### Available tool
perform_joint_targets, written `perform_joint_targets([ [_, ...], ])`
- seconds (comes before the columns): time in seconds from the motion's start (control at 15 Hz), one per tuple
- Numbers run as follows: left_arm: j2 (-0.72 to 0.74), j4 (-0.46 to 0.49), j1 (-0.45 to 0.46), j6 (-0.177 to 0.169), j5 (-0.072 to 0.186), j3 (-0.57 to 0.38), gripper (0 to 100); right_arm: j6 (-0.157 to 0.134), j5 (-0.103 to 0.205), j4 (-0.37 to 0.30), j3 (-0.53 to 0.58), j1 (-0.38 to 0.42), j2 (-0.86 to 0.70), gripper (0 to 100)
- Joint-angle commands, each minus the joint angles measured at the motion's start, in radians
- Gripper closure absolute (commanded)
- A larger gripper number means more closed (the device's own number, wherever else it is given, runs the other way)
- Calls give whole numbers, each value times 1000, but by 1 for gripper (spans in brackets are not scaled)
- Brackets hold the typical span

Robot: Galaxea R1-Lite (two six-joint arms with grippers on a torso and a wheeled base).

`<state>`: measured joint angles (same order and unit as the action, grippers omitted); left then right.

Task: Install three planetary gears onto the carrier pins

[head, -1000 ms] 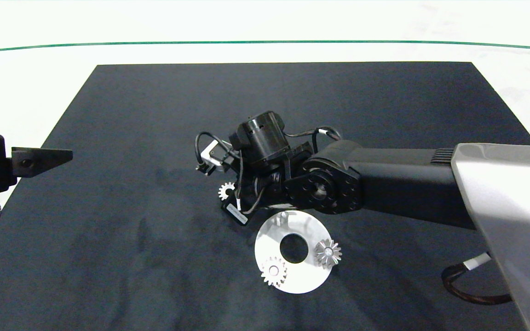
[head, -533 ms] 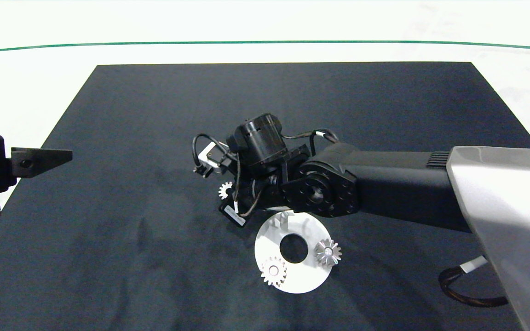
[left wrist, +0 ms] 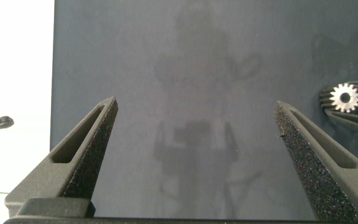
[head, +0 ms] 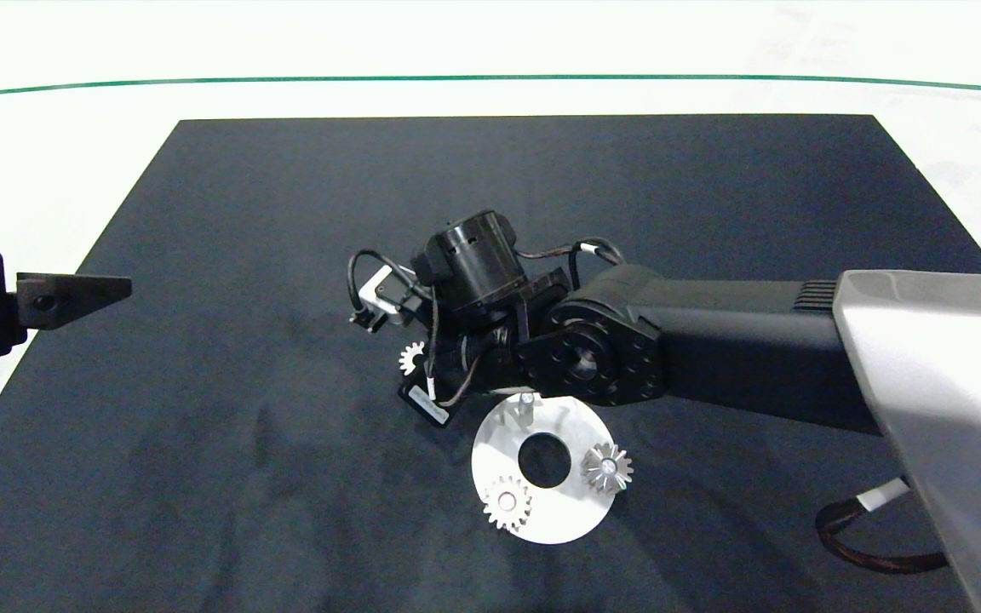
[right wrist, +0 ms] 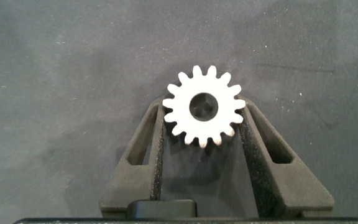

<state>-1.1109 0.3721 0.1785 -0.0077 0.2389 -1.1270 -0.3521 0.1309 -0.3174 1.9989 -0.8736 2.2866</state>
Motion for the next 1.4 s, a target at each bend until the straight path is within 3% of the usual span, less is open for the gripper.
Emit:
perform_joint_targets([
  [0.07, 2, 2, 2, 2, 2, 1, 0, -7, 18, 3, -65, -2, -102, 78],
  [0.33, 14, 2, 6, 3, 2, 1, 0, -4, 16, 9, -318, -1, -297, 78],
  [0.47, 13, 2, 9, 3, 2, 3, 0, -4, 30, 98, -465, 1, -368, 78],
  [0.6, 14, 2, 10, 3, 2, 4, 0, -1, 65, 199, -549, 2, -397, 78],
  [1.4, 14, 2, 9, 5, 2, 9, 0, 12, 58, 215, -647, 39, -424, 78],
])
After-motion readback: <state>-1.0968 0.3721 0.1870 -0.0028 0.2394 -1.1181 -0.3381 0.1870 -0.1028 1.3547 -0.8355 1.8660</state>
